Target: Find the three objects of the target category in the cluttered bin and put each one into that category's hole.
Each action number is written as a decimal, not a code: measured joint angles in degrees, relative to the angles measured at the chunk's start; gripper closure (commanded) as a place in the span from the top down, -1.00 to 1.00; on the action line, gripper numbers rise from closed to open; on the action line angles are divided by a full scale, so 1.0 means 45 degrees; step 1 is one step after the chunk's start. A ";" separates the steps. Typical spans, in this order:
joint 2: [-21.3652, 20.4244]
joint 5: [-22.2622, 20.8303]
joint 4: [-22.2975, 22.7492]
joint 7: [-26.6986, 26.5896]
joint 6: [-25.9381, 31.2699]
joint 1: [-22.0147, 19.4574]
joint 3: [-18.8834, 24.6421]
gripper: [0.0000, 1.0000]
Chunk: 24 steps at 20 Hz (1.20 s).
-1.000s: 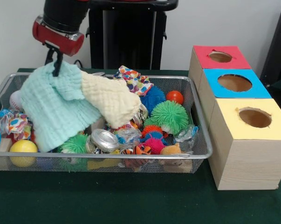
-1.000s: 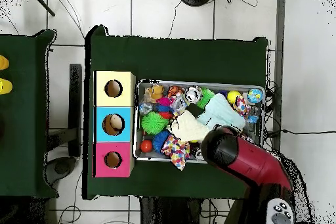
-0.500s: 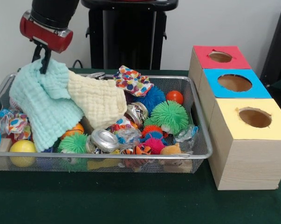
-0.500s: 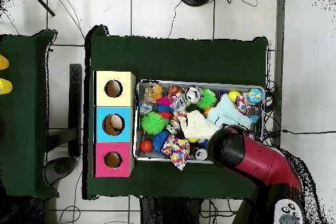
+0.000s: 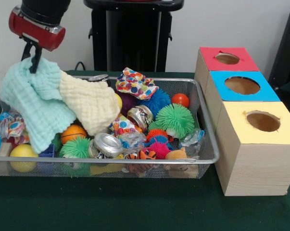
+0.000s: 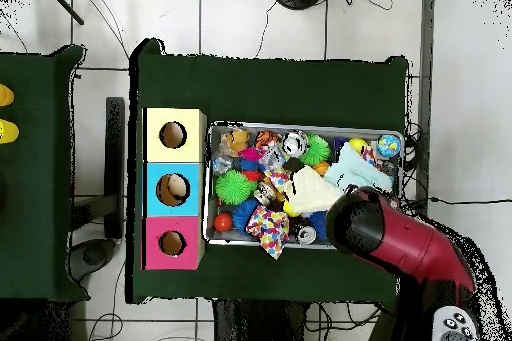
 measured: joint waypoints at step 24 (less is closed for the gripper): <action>-0.0976 -0.0345 -0.0630 0.0000 0.1617 -0.1072 0.0836 -1.00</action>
